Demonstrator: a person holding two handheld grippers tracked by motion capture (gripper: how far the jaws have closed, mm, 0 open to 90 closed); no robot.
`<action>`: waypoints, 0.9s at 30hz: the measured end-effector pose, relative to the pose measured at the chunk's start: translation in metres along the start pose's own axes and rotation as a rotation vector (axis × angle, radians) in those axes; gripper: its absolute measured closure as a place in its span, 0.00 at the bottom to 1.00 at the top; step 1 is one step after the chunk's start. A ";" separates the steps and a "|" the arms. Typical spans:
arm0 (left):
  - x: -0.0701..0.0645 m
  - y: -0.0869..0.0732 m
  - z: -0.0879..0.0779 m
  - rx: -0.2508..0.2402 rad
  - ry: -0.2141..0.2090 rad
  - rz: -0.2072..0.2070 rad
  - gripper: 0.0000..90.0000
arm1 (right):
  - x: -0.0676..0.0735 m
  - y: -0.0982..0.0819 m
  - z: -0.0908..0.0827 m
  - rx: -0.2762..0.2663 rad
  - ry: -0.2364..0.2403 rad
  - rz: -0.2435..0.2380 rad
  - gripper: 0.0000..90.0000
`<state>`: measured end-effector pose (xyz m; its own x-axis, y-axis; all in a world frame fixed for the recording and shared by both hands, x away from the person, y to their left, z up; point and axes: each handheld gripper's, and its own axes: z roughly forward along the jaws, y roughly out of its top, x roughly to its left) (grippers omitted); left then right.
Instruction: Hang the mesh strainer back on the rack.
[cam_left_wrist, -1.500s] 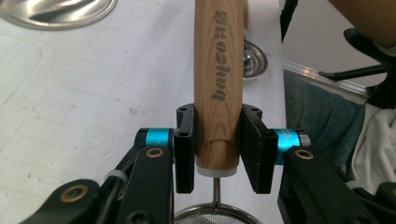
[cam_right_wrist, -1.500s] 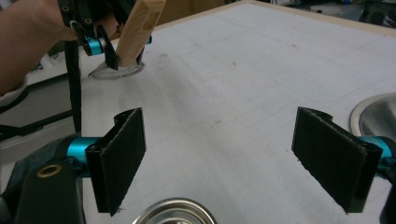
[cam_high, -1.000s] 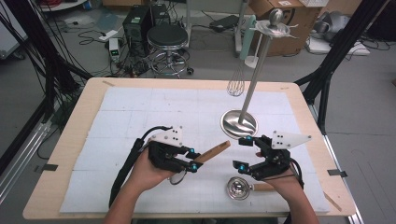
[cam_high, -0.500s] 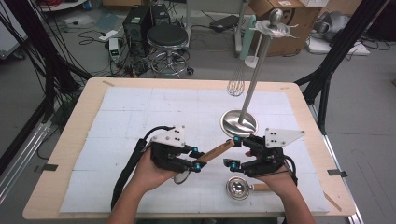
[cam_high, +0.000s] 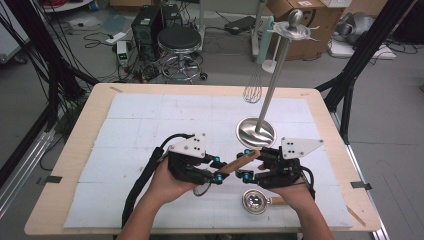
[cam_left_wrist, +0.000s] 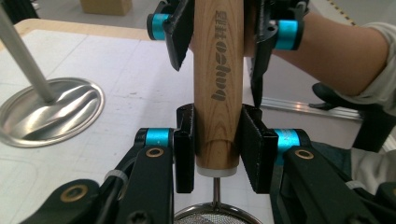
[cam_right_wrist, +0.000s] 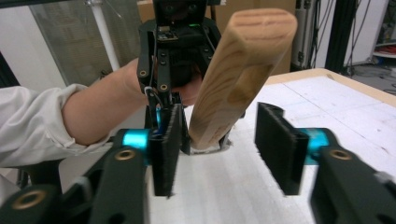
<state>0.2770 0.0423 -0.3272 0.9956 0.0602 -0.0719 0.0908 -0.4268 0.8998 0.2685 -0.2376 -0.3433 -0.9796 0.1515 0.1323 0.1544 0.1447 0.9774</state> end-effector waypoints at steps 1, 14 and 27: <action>0.000 0.000 0.000 -0.006 -0.001 0.000 0.76 | 0.001 0.000 0.001 -0.001 0.003 0.005 0.59; -0.002 0.001 0.002 -0.020 -0.010 0.010 0.76 | 0.000 0.002 0.004 -0.048 0.055 0.028 0.74; 0.000 0.000 0.004 -0.009 -0.005 0.001 0.76 | 0.000 0.005 0.009 -0.034 0.037 0.029 0.75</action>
<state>0.2774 0.0384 -0.3293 0.9958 0.0549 -0.0733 0.0896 -0.4186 0.9038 0.2698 -0.2285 -0.3400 -0.9790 0.1186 0.1657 0.1785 0.1071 0.9781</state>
